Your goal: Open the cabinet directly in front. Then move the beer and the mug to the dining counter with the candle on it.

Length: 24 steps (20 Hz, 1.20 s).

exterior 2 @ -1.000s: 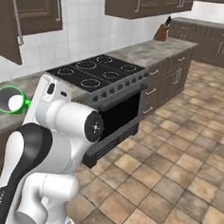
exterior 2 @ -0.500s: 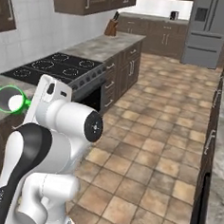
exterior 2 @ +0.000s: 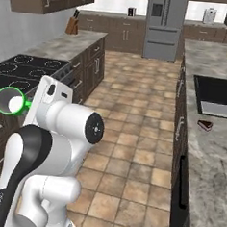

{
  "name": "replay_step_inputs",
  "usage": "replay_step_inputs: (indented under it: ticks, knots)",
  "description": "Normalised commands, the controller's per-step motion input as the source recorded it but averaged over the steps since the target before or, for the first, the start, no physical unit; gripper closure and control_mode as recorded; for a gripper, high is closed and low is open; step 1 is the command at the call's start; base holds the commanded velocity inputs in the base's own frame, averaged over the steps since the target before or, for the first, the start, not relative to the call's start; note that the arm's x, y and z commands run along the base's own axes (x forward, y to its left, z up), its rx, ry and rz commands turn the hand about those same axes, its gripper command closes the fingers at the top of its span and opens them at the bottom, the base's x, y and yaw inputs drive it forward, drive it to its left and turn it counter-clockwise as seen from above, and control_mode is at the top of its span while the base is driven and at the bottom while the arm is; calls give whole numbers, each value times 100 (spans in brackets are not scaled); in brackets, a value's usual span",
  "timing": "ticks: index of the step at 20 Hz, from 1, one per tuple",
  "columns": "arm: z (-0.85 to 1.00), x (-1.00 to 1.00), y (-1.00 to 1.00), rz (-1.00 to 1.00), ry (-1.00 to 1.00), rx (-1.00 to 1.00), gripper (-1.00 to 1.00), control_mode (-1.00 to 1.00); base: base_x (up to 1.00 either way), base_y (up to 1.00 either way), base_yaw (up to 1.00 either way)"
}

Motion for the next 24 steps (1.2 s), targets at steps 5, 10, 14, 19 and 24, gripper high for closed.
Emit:
replay_step_inputs:
  ticks: [5,10,14,19,24]
  knots:
    - [0,0,0,0,0,0,100,100,60,26,-16]
    - [0,0,0,0,0,0,100,100,97,47,-2]
    - [0,0,0,0,0,0,100,100,100,45,0]
    - [0,0,0,0,0,0,100,100,100,34,-1]
    - [0,0,0,0,0,0,100,100,100,19,-1]
